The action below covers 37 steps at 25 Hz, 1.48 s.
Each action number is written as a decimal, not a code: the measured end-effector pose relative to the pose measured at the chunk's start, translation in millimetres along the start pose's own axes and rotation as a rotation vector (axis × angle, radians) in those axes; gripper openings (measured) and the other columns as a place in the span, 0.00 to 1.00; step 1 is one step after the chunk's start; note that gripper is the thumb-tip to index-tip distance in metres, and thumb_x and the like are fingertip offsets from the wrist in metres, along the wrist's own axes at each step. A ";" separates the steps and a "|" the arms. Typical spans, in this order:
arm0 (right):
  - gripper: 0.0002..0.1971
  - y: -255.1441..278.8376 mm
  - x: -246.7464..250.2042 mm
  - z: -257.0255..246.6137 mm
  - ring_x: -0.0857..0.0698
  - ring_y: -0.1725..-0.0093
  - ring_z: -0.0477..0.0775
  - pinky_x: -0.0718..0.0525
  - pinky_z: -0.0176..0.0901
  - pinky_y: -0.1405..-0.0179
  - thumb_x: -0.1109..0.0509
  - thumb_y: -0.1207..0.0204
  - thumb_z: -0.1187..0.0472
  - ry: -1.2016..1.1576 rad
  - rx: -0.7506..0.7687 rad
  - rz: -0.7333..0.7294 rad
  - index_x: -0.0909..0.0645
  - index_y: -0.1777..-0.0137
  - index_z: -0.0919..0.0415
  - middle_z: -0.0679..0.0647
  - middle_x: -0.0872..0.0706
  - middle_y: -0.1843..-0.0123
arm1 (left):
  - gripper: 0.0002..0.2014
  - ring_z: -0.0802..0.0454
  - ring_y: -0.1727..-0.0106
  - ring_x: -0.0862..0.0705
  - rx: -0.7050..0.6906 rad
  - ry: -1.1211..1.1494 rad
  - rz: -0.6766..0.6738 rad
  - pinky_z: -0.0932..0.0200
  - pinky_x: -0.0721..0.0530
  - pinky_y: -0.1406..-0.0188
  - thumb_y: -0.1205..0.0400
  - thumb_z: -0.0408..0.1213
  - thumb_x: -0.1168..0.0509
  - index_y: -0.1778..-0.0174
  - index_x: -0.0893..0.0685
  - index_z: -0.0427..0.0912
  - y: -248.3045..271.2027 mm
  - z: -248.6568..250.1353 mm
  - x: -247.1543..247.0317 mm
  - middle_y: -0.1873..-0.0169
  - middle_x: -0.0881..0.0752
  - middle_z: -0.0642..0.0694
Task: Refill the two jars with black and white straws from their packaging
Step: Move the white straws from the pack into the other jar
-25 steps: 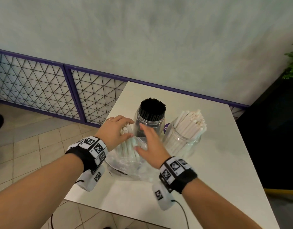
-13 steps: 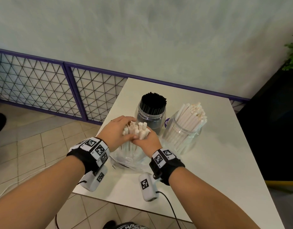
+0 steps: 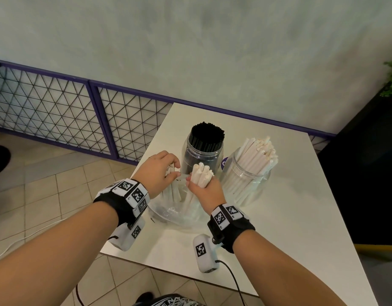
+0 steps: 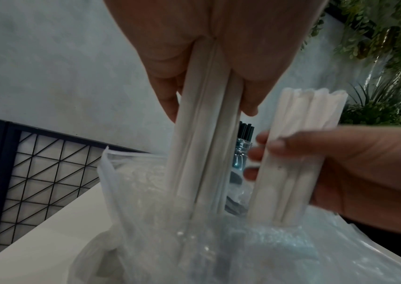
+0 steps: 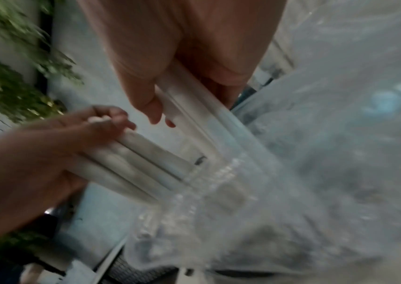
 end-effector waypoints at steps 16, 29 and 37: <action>0.06 -18.6 164.3 -139.6 0.11 0.45 0.59 0.16 0.59 0.41 0.25 0.28 0.61 -0.068 0.347 0.317 0.11 0.62 0.49 0.56 0.08 0.53 | 0.08 0.49 0.47 0.22 0.009 -0.045 -0.036 0.60 0.31 0.49 0.19 0.42 0.34 0.46 0.20 0.49 -12.6 3.7 -2.7 0.49 0.22 0.52; 0.31 -68.0 137.2 -64.7 0.19 0.39 0.49 0.22 0.41 0.38 0.24 0.27 0.61 0.104 0.207 0.334 0.34 0.27 0.50 0.50 0.20 0.36 | 0.08 0.53 0.50 0.25 0.018 -0.049 -0.031 0.62 0.34 0.51 0.19 0.43 0.34 0.45 0.20 0.49 -10.0 1.7 0.1 0.50 0.24 0.54; 0.30 -87.6 140.7 -75.5 0.37 0.19 0.55 0.41 0.39 0.23 0.33 0.19 0.60 0.801 0.370 0.163 0.39 0.19 0.62 0.58 0.35 0.19 | 0.08 0.52 0.50 0.24 0.019 -0.057 -0.035 0.61 0.34 0.53 0.19 0.44 0.34 0.46 0.21 0.50 -10.4 0.8 2.0 0.50 0.23 0.53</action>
Point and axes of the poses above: each hand's wrist, its own y-axis away from the middle knuckle, its own x-axis out of the back of the hand, z = x × y, the point moved 2 cm from there along -y, towards the middle knuckle
